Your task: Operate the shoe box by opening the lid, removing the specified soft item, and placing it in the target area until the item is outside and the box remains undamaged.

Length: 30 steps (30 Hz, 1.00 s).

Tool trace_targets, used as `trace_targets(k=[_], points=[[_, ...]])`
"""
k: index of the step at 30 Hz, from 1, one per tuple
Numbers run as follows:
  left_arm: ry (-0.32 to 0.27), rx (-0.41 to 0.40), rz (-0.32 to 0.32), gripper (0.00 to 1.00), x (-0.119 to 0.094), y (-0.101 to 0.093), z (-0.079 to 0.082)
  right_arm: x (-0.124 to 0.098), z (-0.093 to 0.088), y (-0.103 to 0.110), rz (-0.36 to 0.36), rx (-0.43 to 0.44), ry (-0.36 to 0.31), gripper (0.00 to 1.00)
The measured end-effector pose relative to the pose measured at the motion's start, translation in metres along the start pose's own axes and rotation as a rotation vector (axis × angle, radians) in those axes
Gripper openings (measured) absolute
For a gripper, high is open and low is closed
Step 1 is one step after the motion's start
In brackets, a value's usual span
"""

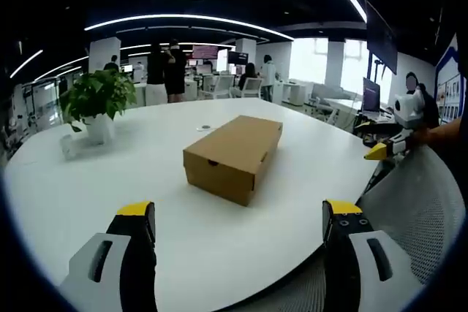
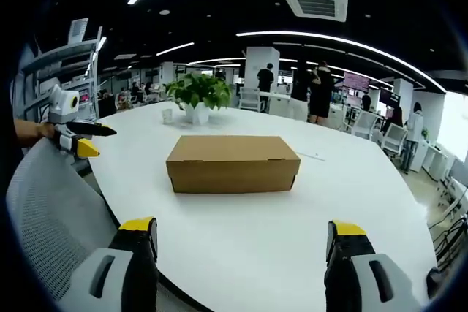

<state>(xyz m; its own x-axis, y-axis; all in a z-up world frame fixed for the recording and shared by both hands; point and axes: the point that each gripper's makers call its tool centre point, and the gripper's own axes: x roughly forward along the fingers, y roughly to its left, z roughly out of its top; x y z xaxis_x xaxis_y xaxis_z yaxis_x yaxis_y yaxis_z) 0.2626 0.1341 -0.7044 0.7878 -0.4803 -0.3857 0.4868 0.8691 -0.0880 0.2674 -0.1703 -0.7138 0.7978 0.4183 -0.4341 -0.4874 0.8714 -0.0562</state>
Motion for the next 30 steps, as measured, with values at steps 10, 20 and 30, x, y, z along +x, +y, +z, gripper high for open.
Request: trace_targets(k=[10, 20, 30], points=[[0.003, -0.005, -0.006, 0.99, 0.0006, -0.0025, 0.0009, 0.0004, 0.0001, -0.001, -0.003, -0.002, 0.002, 0.94], [0.009, -0.001, -0.009, 1.0, 0.001, -0.0042, 0.0014, 0.0001, 0.0004, -0.0008, -0.006, -0.008, 0.003, 0.94], [0.007, -0.016, -0.009, 1.0, 0.0009, -0.0058, 0.0026, 0.0004, 0.0031, 0.0001, 0.0, -0.01, -0.015, 0.94]])
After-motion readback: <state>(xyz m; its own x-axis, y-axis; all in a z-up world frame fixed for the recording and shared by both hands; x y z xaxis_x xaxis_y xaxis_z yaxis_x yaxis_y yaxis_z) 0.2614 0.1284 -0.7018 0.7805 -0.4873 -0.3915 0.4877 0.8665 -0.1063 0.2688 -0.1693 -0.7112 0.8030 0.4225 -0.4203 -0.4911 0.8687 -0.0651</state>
